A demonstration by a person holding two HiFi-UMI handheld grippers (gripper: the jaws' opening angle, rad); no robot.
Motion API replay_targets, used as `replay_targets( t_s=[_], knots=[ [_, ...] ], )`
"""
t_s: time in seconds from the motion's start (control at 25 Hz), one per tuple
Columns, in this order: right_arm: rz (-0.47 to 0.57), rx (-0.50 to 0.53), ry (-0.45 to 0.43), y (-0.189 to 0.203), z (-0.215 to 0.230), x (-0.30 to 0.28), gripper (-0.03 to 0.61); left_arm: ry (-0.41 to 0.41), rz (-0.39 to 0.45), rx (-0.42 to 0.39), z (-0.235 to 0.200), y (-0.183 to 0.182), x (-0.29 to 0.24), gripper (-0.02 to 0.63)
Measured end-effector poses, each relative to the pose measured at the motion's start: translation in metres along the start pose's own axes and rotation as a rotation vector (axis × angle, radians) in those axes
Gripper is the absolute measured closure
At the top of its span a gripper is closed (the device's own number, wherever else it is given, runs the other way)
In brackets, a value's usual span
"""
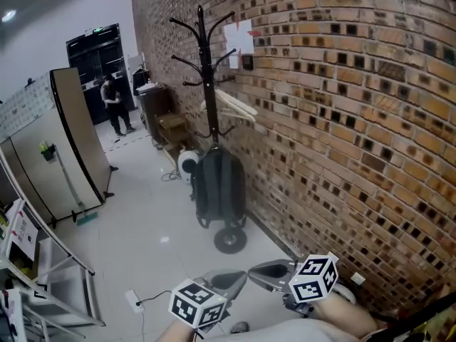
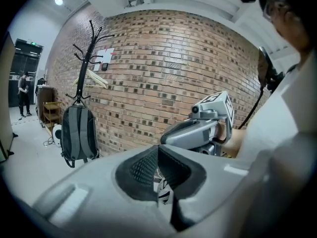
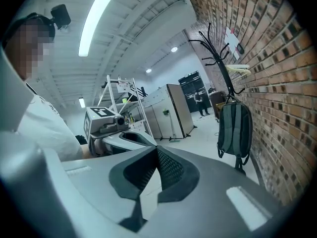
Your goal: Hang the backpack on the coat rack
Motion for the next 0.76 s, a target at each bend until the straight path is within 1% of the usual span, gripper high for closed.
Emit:
replay_targets(
  t_s=[0.28, 0.56, 0.76],
  knots=[
    [-0.003, -0.01, 0.006, 0.005, -0.004, 0.004, 0.578, -0.015, 0.002, -0.008, 0.006, -0.002, 0.007, 0.612],
    [-0.012, -0.011, -0.007, 0.011, -0.007, 0.004, 0.578, -0.04, -0.003, 0.005, 0.007, 0.002, 0.011, 0.612],
    [-0.029, -0.005, -0.018, 0.009, -0.001, 0.003, 0.578, -0.076, 0.007, 0.027, 0.002, 0.005, 0.013, 0.612]
  ],
)
Point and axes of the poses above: the fingertips, and each gripper's own axes: x backward along the fingers, z to its right, y out of its underside, the point moved 5 cm from there along x, backward along the fingers, and after that the axes turned 7 degrees about -x, right-handed, at the moved point
